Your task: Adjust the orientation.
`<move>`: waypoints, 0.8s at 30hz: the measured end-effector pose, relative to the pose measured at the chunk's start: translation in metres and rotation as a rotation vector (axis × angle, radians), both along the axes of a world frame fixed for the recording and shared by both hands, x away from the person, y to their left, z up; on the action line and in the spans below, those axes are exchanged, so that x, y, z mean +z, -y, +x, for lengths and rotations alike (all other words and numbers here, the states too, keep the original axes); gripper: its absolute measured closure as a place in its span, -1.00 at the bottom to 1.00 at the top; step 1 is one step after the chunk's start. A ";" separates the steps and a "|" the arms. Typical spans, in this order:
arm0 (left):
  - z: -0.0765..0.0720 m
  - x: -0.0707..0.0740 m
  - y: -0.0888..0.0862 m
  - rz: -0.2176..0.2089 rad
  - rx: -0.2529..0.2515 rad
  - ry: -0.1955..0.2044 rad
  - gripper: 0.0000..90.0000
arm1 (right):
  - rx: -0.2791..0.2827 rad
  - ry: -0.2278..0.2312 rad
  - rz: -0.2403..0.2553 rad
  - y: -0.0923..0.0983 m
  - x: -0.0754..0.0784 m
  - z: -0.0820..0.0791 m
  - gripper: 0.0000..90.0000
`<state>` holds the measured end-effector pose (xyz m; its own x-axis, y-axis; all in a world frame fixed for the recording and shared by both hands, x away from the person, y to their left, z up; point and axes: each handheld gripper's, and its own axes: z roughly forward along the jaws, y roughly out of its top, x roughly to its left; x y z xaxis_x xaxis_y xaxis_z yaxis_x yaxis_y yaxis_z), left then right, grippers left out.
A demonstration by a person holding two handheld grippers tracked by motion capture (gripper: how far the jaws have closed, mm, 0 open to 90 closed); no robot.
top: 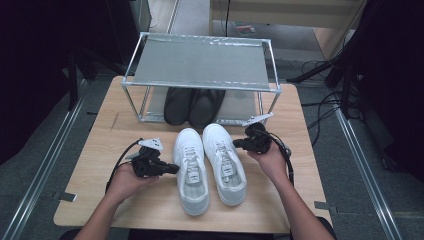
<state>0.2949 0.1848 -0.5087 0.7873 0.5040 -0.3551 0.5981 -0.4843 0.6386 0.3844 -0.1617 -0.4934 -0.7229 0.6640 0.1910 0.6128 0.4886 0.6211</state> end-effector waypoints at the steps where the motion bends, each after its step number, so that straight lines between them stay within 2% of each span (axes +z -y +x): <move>1: -0.001 0.000 0.003 -0.004 -0.005 -0.002 1.00 | -0.001 -0.001 0.003 0.000 0.000 0.000 1.00; 3: -0.003 -0.001 0.009 -0.010 -0.019 -0.005 1.00 | 0.001 0.002 0.007 0.001 -0.001 0.000 1.00; 5: -0.004 -0.001 0.012 0.003 -0.021 0.005 1.00 | -0.002 0.001 0.008 0.001 -0.001 -0.001 1.00; 8: -0.005 -0.002 0.012 -0.012 -0.006 -0.005 1.00 | -0.008 -0.011 0.020 0.002 -0.001 0.000 1.00; 13: -0.007 -0.003 0.015 -0.024 0.000 0.002 1.00 | -0.008 -0.022 0.034 0.004 -0.001 -0.001 1.00; 18: -0.013 -0.006 0.033 -0.059 -0.060 -0.019 1.00 | -0.036 -0.001 0.047 0.012 0.000 -0.003 0.97; 21: -0.017 -0.007 0.047 -0.062 -0.097 -0.015 1.00 | -0.058 -0.026 0.117 0.023 0.000 -0.002 0.92; 24: -0.019 -0.006 0.055 -0.062 -0.123 -0.017 1.00 | -0.070 -0.026 0.145 0.029 -0.001 -0.002 0.90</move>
